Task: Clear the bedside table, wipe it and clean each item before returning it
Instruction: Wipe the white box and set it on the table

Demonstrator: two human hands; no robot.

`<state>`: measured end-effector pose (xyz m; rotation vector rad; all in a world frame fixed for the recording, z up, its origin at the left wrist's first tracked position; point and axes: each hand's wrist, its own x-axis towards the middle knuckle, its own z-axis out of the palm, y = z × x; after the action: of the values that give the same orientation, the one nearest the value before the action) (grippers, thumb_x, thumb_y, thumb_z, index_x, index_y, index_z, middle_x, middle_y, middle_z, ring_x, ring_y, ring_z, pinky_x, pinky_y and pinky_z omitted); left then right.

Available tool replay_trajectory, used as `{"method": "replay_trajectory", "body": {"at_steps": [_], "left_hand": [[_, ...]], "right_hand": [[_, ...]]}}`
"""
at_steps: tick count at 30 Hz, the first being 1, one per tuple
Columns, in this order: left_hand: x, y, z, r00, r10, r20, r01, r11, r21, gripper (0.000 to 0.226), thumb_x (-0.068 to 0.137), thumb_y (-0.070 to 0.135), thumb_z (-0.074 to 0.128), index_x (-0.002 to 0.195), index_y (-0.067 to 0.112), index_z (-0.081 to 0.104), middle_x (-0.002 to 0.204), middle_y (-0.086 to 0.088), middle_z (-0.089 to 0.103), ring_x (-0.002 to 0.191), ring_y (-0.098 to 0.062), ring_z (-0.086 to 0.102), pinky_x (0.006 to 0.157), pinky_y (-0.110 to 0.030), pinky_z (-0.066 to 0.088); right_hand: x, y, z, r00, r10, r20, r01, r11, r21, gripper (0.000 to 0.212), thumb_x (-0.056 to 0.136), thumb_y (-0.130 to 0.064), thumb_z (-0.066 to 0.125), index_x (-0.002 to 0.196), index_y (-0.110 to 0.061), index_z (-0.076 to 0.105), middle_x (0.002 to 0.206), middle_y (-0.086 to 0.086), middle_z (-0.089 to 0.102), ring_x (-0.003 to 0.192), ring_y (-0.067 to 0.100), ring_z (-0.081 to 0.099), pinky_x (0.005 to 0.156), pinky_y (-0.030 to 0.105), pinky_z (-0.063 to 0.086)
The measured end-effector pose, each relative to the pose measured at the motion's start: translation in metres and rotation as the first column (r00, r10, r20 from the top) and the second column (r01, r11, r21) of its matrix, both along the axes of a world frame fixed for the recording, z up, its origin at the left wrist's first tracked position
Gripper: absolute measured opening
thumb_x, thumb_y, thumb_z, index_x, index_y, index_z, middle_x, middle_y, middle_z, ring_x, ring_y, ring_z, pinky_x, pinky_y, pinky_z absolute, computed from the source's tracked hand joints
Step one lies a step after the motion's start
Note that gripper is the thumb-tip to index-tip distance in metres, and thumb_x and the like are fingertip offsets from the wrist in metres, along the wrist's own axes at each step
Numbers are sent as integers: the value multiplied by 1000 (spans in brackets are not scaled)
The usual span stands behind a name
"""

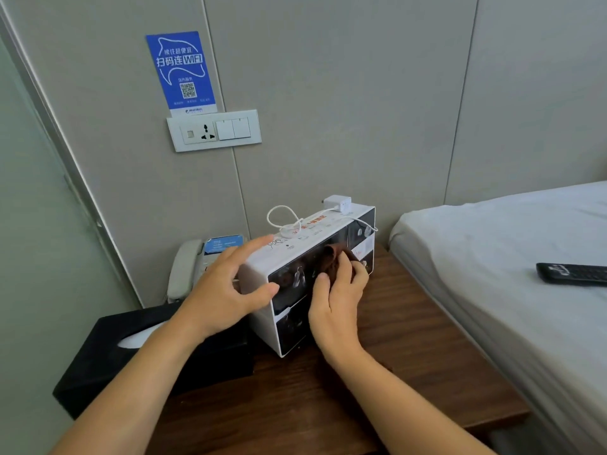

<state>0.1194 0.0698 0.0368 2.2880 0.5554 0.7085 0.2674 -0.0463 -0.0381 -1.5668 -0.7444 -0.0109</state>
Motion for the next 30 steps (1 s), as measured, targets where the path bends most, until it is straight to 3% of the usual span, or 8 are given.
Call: {"method": "replay_trajectory", "body": {"at_steps": [2,5,9,13,17,19,25,30], "left_hand": [[1,0,-1,1000,15,4,-15,1000,22,77,69,56,72,140,67,42,135,17,50,127,-17,51,106,-47,52],[1,0,-2,1000,22,14,-23,999,23,76,68,54,74,137,65,44,106,12,54,106,-23,58,101,-50,54],[2,2,-1,999,14,-37,-11,998,70,63,67,66,64,129,64,49,124,21,47,114,-14,54,101,-46,52],[2,3,0,997,0,-73,5,997,75,58,68,70,60,125,64,53,128,25,41,122,-9,49,103,-44,51],[2,5,-2,998,-11,-65,15,998,66,58,68,69,62,125,62,54,127,27,41,120,-12,53,103,-44,52],[2,7,-2,998,-14,-59,19,997,71,58,68,69,63,124,62,55,127,26,42,118,-12,54,103,-43,52],[3,10,-5,999,-24,-45,27,997,68,52,69,65,65,121,63,56,123,31,42,119,-10,54,102,-42,52],[4,13,-6,998,-34,-51,37,997,60,46,78,54,74,120,63,57,123,33,40,120,-13,55,102,-44,52]], "right_hand": [[-8,-4,-2,996,62,65,-62,998,-11,66,94,-39,34,155,-12,31,150,-1,21,139,20,27,120,31,22],[-2,-7,0,990,71,121,-81,994,74,52,95,-25,51,145,-13,43,134,-2,40,127,11,42,111,14,28],[33,-18,22,997,63,38,-67,991,115,52,88,-11,74,129,-34,51,107,-9,65,101,0,64,91,13,48],[62,-19,31,996,-48,73,43,997,69,35,91,-16,69,117,-38,59,109,-1,64,102,4,60,96,30,50],[45,-14,20,987,-25,157,15,998,64,33,96,-14,63,125,-28,57,114,6,50,104,-16,43,90,2,34],[21,-14,4,973,14,232,-35,996,85,30,98,-18,62,126,-27,56,117,2,46,110,-13,42,95,0,30],[26,-15,1,939,70,335,-87,996,37,19,88,-24,67,103,-34,63,102,-6,58,94,-1,56,86,12,42],[90,-6,24,982,-107,153,107,994,8,15,92,-21,67,103,-31,65,102,-2,66,97,13,61,93,39,51]]}}
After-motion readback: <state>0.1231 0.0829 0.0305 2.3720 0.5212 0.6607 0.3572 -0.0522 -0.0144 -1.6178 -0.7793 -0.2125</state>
